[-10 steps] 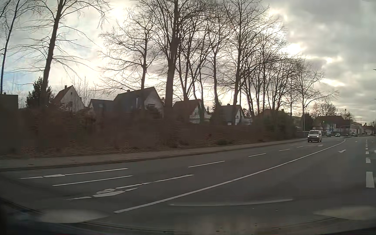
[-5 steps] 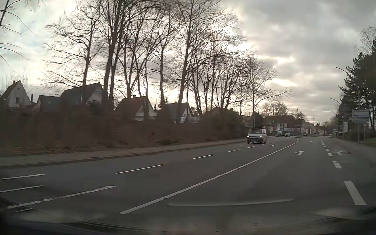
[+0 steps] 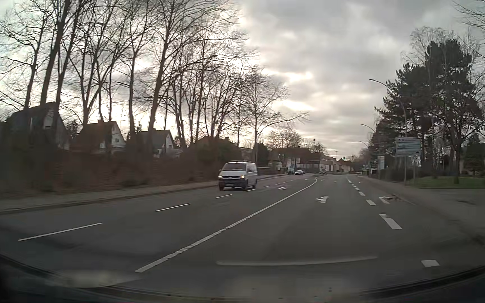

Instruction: Follow the waypoints while adhering to traffic rules and regulations

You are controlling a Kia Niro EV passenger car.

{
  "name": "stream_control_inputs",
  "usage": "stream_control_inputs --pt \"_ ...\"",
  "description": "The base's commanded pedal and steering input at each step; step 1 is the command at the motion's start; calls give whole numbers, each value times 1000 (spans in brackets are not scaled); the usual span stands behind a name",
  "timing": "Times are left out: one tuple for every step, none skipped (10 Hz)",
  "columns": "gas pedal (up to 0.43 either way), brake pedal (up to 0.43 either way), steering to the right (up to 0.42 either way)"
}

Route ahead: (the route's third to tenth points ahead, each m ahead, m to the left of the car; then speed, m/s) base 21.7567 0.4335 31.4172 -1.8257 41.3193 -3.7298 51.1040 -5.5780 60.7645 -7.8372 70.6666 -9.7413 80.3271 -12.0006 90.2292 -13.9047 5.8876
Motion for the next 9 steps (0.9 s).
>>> stream_control_inputs --pt "370 0 249" --pt "370 0 211" --pt "370 0 184" --pt "370 0 156" --pt "370 0 145" --pt "370 0 139" --pt "370 0 130" --pt "370 0 116" --pt "370 0 100"
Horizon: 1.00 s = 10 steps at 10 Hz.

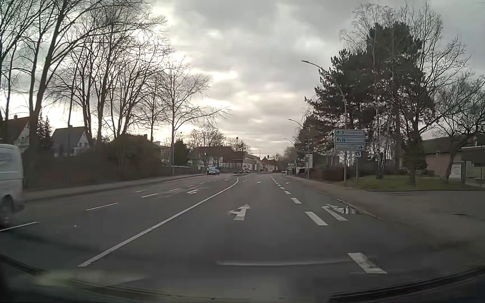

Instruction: Follow the waypoints while adhering to traffic rules and regulations

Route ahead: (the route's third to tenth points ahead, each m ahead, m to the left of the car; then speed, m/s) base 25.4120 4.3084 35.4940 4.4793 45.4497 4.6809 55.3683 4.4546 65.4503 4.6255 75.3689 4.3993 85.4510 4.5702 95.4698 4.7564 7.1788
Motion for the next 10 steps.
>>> stream_control_inputs --pt "370 0 85" --pt "370 0 72" --pt "370 0 60" --pt "370 0 49" --pt "370 0 39" --pt "370 0 31" --pt "370 0 27" --pt "331 0 21" --pt "319 0 14" --pt "319 0 5"
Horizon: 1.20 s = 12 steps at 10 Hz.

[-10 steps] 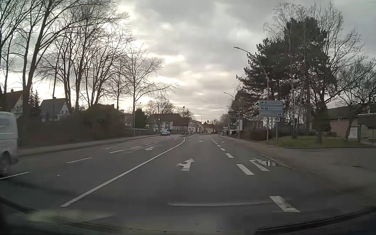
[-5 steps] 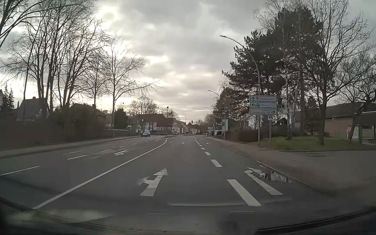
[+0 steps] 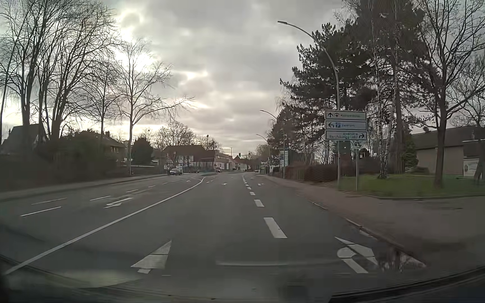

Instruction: Follow the waypoints while adhering to traffic rules and regulations

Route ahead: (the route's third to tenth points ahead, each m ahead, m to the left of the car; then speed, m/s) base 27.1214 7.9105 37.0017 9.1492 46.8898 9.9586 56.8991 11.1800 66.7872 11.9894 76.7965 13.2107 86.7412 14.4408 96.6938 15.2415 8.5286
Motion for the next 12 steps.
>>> stream_control_inputs --pt "268 0 1" --pt "268 0 0" --pt "280 0 0" --pt "280 0 -1" --pt "287 0 -7" --pt "287 0 -10" --pt "268 0 -10" --pt "268 0 -13" --pt "268 0 -15" --pt "268 0 -15" --pt "268 0 -12" --pt "268 0 -9"
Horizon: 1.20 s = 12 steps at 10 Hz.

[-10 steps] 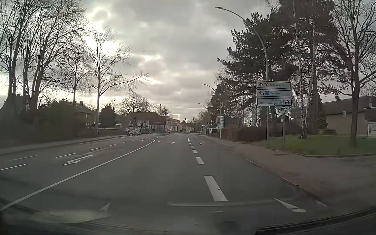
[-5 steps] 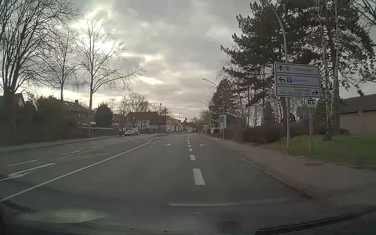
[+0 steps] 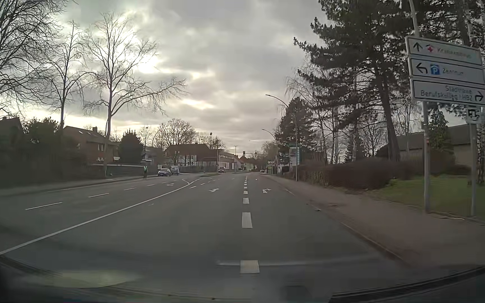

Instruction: Follow the waypoints while adhering to traffic rules and regulations

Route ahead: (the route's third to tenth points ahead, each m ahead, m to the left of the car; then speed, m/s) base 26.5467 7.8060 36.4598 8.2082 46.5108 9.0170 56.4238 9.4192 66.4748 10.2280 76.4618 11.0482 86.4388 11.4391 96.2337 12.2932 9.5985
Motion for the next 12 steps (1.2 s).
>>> stream_control_inputs --pt "268 0 -8" --pt "319 0 -7" --pt "378 0 -6" --pt "378 0 -6" --pt "370 0 -6" --pt "311 0 -5" --pt "268 0 -6" --pt "260 0 -5" --pt "248 0 -6" --pt "248 0 -6" --pt "248 0 -5" --pt "157 0 -5"
